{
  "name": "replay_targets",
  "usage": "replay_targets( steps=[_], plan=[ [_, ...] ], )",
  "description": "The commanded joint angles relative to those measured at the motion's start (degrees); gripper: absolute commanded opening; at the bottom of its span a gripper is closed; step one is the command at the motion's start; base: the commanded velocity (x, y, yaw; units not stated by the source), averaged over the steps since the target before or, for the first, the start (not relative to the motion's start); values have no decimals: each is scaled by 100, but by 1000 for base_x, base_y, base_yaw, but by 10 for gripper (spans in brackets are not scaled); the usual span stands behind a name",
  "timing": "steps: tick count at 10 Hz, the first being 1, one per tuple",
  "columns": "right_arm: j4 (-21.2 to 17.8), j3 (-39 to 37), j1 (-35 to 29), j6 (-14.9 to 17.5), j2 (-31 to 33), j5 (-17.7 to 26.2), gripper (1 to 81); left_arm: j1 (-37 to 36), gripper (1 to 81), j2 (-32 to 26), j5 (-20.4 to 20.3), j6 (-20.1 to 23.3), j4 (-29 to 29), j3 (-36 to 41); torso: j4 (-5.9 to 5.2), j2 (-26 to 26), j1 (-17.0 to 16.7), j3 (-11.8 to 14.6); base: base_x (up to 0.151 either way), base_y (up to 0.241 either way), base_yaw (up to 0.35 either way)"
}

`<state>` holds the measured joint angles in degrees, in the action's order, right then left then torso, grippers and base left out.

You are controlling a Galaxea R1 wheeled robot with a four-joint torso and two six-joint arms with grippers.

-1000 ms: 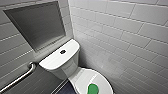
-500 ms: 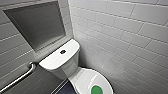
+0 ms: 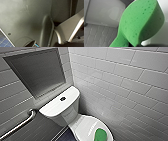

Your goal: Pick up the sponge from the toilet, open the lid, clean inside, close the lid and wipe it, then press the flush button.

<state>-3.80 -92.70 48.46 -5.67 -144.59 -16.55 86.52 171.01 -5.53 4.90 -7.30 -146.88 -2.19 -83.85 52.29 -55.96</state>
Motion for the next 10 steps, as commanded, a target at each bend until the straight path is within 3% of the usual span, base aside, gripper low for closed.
replay_targets(
  steps=[1,4,7,8,9,10],
  plan=[
    [-156,1536,-219,-31,1650,161,10,2,811,-31,351,55,18,54,0,0,0,0,0,0,0],
    [-630,949,652,-57,2036,144,10,-103,811,-241,351,55,27,501,0,0,0,0,0,0,0],
    [-692,597,1302,-66,2160,161,10,-226,811,-672,369,72,36,1344,0,0,0,0,0,0,0],
    [-692,335,1565,-66,2117,161,10,-296,811,-839,369,72,45,1660,0,573,-369,0,0,0,0],
    [-700,96,1820,-57,2081,153,10,-350,811,-910,369,72,53,1812,0,584,-376,0,0,0,0],
    [-683,-133,2084,-66,2019,126,10,-385,811,-937,369,72,53,1865,0,83,-50,0,0,0,0]
  ],
)
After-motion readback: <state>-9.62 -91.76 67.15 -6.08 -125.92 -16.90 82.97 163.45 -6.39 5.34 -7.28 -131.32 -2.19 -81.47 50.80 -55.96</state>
